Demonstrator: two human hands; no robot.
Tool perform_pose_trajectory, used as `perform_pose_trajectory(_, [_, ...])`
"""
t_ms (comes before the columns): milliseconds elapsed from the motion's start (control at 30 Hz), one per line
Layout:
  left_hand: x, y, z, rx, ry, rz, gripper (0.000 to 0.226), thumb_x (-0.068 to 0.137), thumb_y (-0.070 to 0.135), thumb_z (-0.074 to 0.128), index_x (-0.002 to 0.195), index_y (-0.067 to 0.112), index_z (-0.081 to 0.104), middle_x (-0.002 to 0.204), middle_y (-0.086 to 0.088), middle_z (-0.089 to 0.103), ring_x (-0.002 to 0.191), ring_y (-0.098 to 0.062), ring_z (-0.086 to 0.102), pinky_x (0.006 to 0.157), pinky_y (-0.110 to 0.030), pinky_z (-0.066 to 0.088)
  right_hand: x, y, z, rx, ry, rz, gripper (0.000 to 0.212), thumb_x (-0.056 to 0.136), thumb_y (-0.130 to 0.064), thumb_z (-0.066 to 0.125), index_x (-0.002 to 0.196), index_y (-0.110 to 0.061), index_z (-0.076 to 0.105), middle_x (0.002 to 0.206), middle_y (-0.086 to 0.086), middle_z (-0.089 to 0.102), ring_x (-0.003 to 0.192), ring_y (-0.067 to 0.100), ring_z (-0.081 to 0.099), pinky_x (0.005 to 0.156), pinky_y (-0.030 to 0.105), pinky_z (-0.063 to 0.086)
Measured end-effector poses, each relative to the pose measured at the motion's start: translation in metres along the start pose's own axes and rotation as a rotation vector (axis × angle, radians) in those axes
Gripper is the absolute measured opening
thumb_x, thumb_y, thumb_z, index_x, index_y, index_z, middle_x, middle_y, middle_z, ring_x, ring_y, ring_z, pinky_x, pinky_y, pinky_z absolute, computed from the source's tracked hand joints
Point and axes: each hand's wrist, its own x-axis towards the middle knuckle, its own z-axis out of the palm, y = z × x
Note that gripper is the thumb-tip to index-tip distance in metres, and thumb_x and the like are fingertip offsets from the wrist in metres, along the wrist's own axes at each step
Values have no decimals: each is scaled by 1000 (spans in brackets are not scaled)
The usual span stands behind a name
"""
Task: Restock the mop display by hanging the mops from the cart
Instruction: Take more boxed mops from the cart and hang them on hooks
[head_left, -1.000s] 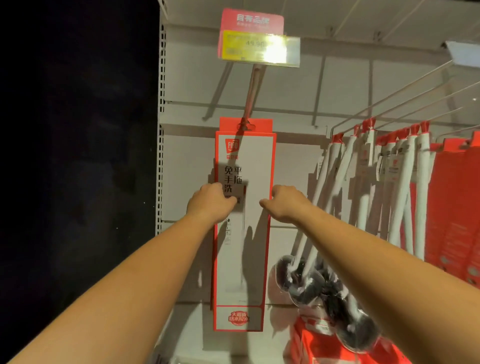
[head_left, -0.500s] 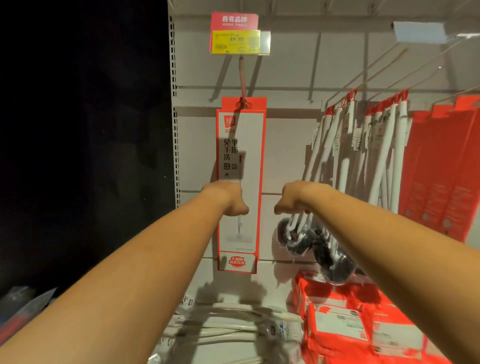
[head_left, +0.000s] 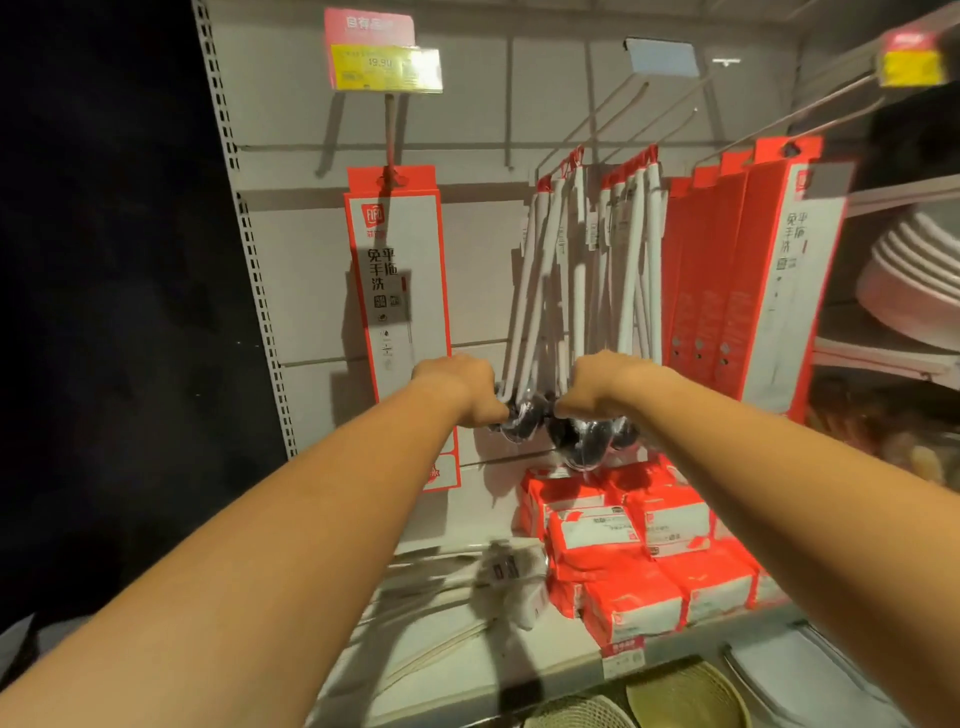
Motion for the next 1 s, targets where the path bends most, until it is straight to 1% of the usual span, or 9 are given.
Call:
perform_pose_trajectory(100, [-17, 33, 17, -29, -25, 90, 25, 89, 45, 52, 96, 21, 58, 96, -3, 56, 87, -24, 52, 72, -32, 41, -32, 19, 21, -18, 4, 78, 33, 85, -46, 56, 99, -17, 63, 89, 3, 60, 81, 23, 59, 70, 30, 44])
perform_pose_trajectory(200, [-36, 68, 31, -36, -53, 203, 37, 89, 50, 52, 108, 20, 64, 101, -4, 56, 98, -25, 56, 76, -33, 41, -66, 41, 45, -58, -57, 165, 48, 84, -58, 51, 110, -19, 63, 108, 6, 65, 94, 27, 62, 78, 31, 46])
perform_pose_trajectory(267, [-44, 91, 39, -37, -67, 261, 38, 89, 49, 53, 109, 19, 64, 109, -5, 62, 102, -27, 59, 79, -35, 44, -88, 59, 55, -75, -73, 240, 38, 86, -50, 51, 102, -17, 59, 117, 11, 63, 99, 30, 59, 83, 34, 47])
perform_pose_trajectory(433, [-64, 158, 45, -20, -63, 412, 27, 90, 43, 52, 90, 16, 55, 108, -9, 62, 95, -30, 58, 75, -35, 43, -145, 110, 62, -69, -78, 380, 43, 89, -42, 51, 121, -14, 57, 122, 10, 59, 105, 29, 57, 87, 35, 46])
perform_pose_trajectory(633, [-92, 260, 38, -23, -39, 587, 33, 89, 42, 53, 107, 17, 64, 120, -11, 61, 107, -31, 58, 75, -35, 39, -221, 184, 74, -59, -76, 540, 42, 89, -44, 51, 119, -16, 58, 115, 9, 61, 99, 27, 58, 86, 37, 47])
perform_pose_trajectory(733, [-109, 318, 28, -19, -33, 666, 34, 90, 42, 52, 107, 15, 64, 120, -13, 61, 107, -32, 57, 75, -35, 39, -267, 229, 74, -63, -103, 611, 38, 90, -44, 50, 108, -13, 60, 98, 7, 58, 90, 27, 58, 79, 36, 48])
perform_pose_trajectory(800, [-123, 360, 21, -24, -34, 724, 32, 89, 42, 52, 104, 15, 63, 119, -13, 61, 106, -32, 57, 74, -35, 39, -301, 258, 69, -57, -106, 660, 36, 91, -44, 49, 98, -9, 55, 101, 8, 57, 96, 29, 58, 78, 35, 44])
perform_pose_trajectory(867, [-137, 403, 16, -34, -29, 785, 29, 90, 42, 51, 99, 16, 59, 117, -13, 61, 103, -32, 57, 73, -35, 39, -334, 287, 68, -56, -88, 708, 34, 91, -42, 49, 105, -12, 55, 110, 9, 58, 104, 31, 57, 78, 35, 40])
perform_pose_trajectory(1000, [-171, 478, 13, -62, -21, 869, 29, 90, 43, 50, 100, 17, 58, 105, -8, 57, 99, -31, 57, 73, -34, 40, -392, 335, 76, -91, -94, 789, 23, 90, -37, 49, 100, -17, 54, 115, 10, 60, 100, 31, 57, 75, 32, 40])
